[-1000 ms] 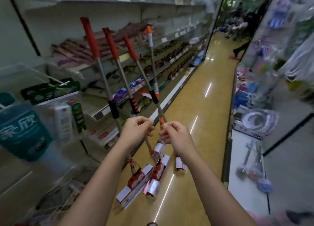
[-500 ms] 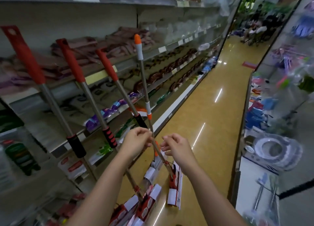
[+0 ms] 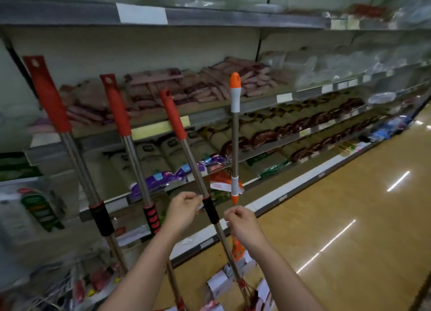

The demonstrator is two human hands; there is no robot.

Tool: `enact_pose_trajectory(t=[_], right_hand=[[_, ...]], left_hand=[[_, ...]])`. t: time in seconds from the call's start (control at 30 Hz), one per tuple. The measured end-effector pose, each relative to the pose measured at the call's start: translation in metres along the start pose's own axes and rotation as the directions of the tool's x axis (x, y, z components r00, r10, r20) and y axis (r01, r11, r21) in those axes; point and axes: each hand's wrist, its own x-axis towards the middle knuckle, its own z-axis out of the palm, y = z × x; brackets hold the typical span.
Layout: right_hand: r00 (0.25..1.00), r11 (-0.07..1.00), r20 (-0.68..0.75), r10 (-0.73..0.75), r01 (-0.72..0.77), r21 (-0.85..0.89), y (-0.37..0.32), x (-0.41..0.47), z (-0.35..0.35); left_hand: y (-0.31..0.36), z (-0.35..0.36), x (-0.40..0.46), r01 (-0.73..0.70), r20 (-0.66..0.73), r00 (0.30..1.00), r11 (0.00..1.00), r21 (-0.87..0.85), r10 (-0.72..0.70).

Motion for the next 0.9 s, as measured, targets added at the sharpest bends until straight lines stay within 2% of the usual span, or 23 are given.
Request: enact_pose_trajectory(t=[0.27,0.47,0.57,0.77,0.9], right_hand=[[0.983,0.987,0.174,-0.058,0.083,-0.138,-0.026,0.107,0.027],[0.957,0.971,0.275,-0.088,0.144,-0.19,-0.028,0.165,0.047],[0.951,0.97,0.29,-0.107,0.164,-0.178,-0.023,0.182,0.051],[0.903,0.966,0.375,-0.211,0.251,-0.06,-0.015,0.184,0.043],[0.893,0.913,0.329,-0.307,0.374,-0.162,-0.004,0.176,0.022]], left_hand=[[0.027,0.014,0.092,0.026,-0.127,0.992,0.998,0.061,-0.018],[0.033,0.013,0.151,0.073,-0.209,0.975,0.997,-0.022,-0.075],[0.036,0.018,0.164,-0.012,-0.228,0.974,0.996,-0.089,-0.008],[0.038,0.037,0.147,-0.132,-0.249,0.962,0.99,-0.059,0.113],[0.043,0.048,0.12,-0.222,-0.217,0.953,0.975,-0.025,0.212]])
